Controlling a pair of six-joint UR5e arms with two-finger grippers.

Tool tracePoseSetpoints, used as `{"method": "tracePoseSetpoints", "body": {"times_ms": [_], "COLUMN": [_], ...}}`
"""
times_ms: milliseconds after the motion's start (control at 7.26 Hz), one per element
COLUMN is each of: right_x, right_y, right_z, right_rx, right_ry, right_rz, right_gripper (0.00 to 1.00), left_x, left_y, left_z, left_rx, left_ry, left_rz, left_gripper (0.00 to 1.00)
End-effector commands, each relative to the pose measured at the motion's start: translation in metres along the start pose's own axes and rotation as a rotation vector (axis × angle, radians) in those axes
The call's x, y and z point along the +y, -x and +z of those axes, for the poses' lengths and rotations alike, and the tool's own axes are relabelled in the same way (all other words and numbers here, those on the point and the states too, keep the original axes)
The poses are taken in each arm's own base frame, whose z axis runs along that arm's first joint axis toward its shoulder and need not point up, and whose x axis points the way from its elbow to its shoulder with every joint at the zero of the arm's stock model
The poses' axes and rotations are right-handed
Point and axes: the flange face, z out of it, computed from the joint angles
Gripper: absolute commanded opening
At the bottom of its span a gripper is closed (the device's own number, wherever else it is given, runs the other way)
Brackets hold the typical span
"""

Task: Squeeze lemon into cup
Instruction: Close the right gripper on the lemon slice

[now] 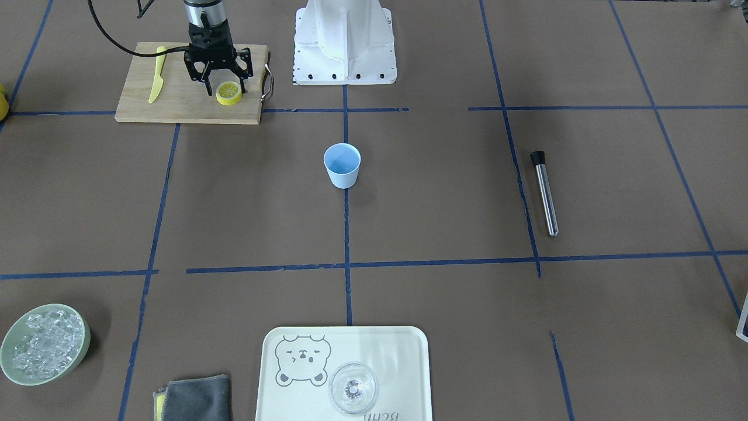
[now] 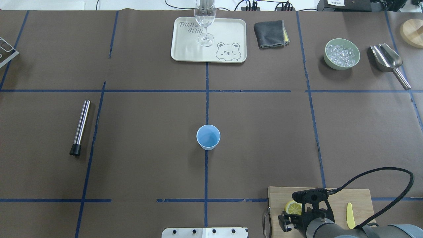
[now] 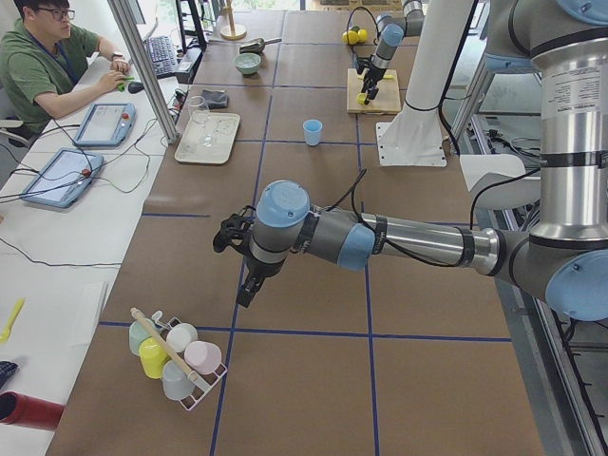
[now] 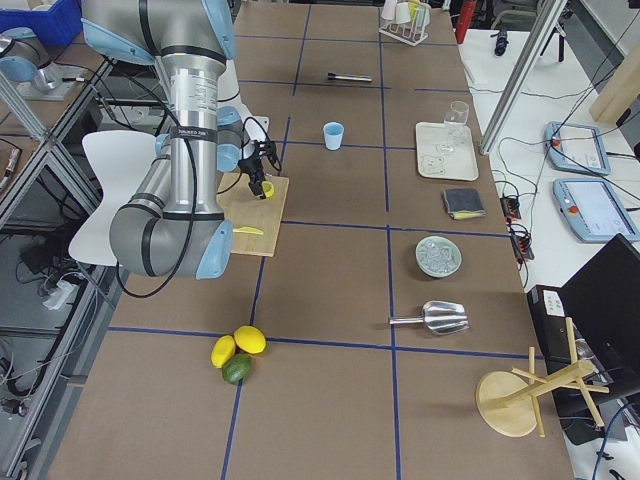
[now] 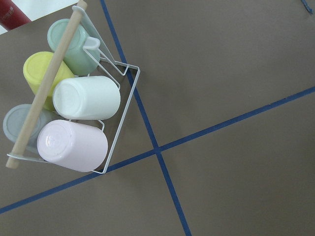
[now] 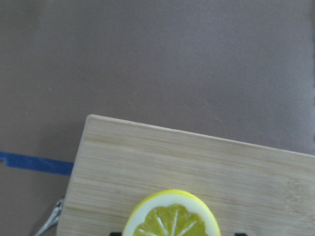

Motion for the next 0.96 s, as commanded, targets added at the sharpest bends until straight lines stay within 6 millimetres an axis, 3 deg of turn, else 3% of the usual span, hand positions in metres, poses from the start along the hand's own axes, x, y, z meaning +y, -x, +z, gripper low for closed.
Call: {"method": "tracePoseSetpoints", "body": {"times_ms": [0, 138, 275, 413, 826], "right_x": [0.000, 0.000, -0.001, -0.002, -0.008], "right_y": [0.000, 0.000, 0.000, 0.000, 0.004], "right_z": [0.001, 0.001, -0.001, -0.002, -0.013], "right_rx": [0.001, 0.001, -0.003, -0.005, -0.027], "right_ry": [0.002, 0.002, 0.000, -0.002, -0.014], "right_rz": [0.000, 0.001, 0.004, 0.006, 0.015], "right_gripper": [0.49, 0.23, 0.04, 0.00, 0.00], "left_x": [0.000, -0.001, -0.001, -0.001, -0.001], "left_y": [0.000, 0.000, 0.000, 0.000, 0.000], "left_z": [0.000, 0.000, -0.001, -0.002, -0.002], "left_rx": [0.000, 0.000, -0.001, -0.002, -0.002], "left_ry": [0.000, -0.001, -0.003, -0.004, -0.004], "left_rz": [0.000, 0.001, 0.001, 0.000, 0.000], "left_gripper": [1.00, 1.00, 1.00, 1.00, 1.00]}}
